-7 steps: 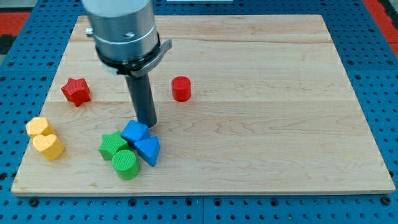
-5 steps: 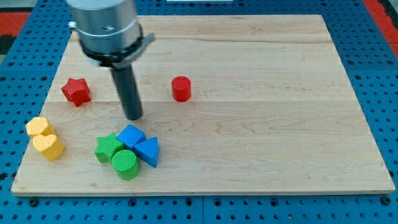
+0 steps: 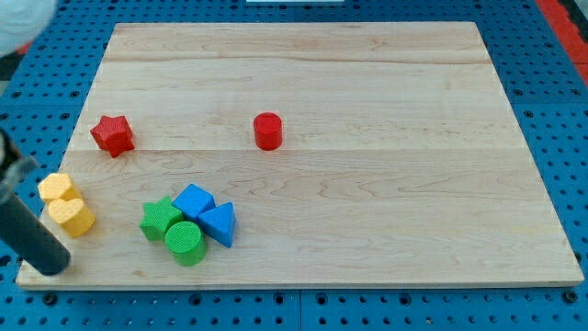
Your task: Push the yellow hexagon in between the red star and the yellow heart
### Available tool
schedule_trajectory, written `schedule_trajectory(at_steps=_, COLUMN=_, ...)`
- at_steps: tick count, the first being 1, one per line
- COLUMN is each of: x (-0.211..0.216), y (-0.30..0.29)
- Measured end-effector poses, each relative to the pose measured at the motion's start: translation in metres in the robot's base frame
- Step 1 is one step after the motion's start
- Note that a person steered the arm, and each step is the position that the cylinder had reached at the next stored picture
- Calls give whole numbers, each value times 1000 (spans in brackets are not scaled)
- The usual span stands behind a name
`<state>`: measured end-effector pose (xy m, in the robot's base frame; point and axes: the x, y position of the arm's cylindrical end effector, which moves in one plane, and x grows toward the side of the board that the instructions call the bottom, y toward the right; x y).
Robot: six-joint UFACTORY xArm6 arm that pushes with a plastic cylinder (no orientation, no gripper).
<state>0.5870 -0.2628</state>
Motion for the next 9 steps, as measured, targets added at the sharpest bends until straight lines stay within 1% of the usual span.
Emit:
schedule_trajectory(at_steps=1, x=-37, y=-20)
schedule_trajectory(at_steps=2, x=-50, y=-9)
schedule_trajectory(at_steps=3, x=-59, y=7)
schedule_trajectory(at_steps=4, x=-49, y=6)
schedule_trajectory(at_steps=5, x=-52, y=-26)
schedule_trajectory(at_steps=6, x=-90, y=-34)
schedule_trajectory(at_steps=8, x=-116, y=-10)
schedule_trajectory(at_steps=9, x=-115, y=5)
